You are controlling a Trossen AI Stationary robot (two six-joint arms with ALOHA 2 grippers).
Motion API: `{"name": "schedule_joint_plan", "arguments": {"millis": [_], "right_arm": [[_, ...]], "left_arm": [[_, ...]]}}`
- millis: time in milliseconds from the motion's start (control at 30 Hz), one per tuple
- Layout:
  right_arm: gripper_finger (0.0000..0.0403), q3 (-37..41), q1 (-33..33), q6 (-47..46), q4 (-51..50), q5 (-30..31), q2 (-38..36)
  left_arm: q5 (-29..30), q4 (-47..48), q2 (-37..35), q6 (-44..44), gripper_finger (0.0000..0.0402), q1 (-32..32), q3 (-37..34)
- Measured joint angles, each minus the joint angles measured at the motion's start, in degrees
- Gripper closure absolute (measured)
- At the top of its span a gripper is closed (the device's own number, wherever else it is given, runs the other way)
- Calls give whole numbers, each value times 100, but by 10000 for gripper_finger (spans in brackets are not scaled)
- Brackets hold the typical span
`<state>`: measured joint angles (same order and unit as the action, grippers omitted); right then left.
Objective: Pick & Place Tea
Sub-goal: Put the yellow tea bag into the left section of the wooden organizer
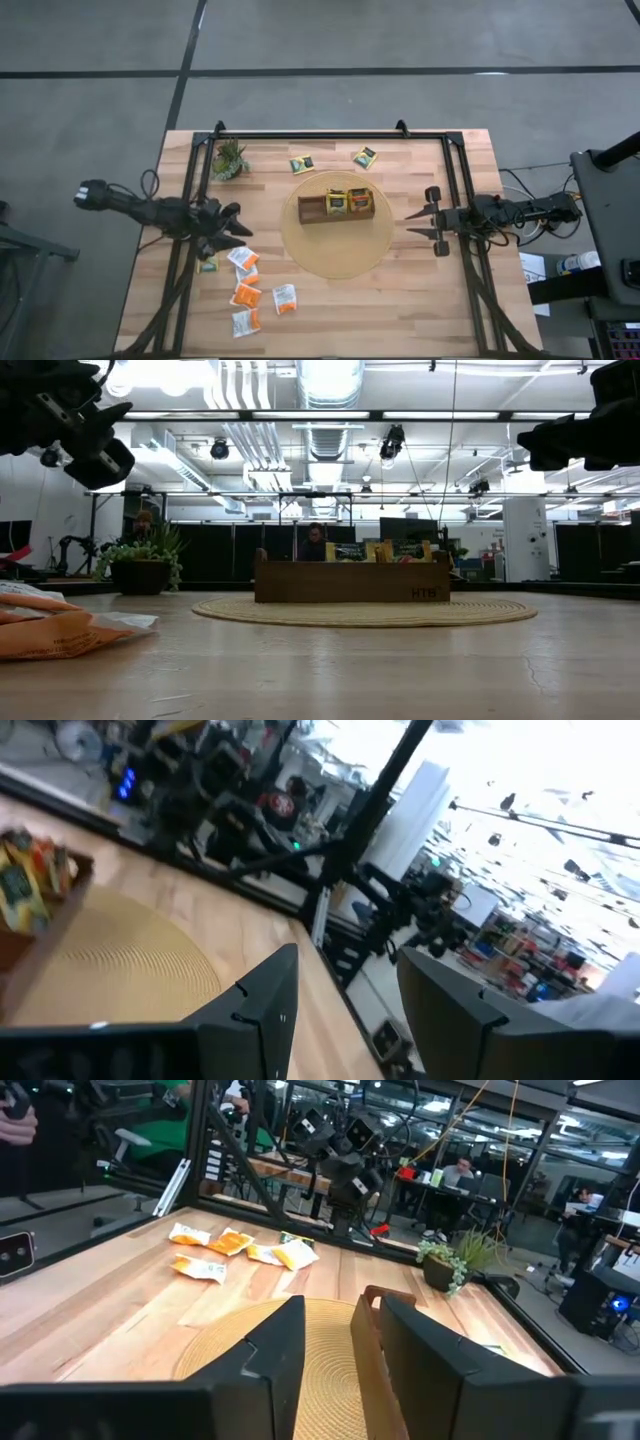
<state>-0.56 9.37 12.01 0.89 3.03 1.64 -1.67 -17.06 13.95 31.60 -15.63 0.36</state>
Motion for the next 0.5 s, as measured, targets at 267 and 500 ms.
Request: {"name": "schedule_joint_plan", "arguments": {"millis": [267, 500], "right_arm": [[282, 0, 0, 0, 0, 2, -1], [274, 0, 0, 2, 0, 2, 1]], "left_arm": [[1303, -353, 569, 186, 235, -1299, 0], [2306, -647, 976, -35, 235, -2448, 153]]}}
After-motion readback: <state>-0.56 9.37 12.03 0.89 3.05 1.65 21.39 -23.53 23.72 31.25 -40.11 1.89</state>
